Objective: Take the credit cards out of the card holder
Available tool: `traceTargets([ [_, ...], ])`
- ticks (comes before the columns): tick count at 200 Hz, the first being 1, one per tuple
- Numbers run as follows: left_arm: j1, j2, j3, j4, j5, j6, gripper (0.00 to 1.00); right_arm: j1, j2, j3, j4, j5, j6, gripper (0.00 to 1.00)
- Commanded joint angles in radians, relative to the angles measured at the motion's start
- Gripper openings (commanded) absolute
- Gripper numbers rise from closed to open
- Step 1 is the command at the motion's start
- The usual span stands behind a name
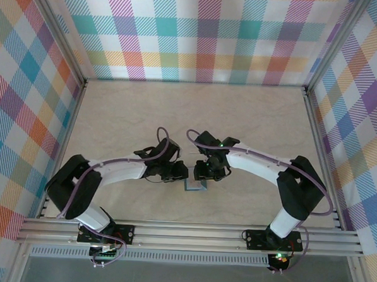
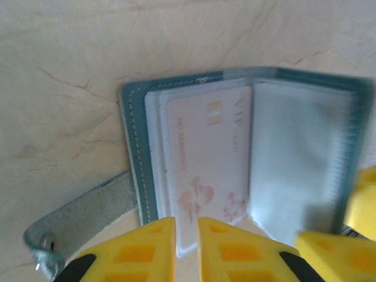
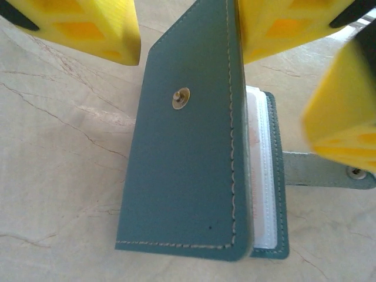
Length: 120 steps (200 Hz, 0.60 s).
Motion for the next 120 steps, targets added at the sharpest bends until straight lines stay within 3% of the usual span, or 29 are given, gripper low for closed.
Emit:
traceTargets([
  [1, -0.008, 0.062, 0.022, 0.057, 0.044, -0.023, 0.16, -0.015, -0.043, -0.018, 0.005, 0.027, 0.016, 0.47],
  [83, -0.014, 0.143, 0.029, 0.065, 0.039, -0.017, 0.14, -0.035, -0.032, -0.026, 0.0, 0.013, 0.012, 0.58],
  [120, -0.014, 0.137, 0.032, 0.043, 0.024, -0.007, 0.13, -0.038, -0.037, -0.032, -0.023, 0.043, 0.019, 0.51],
])
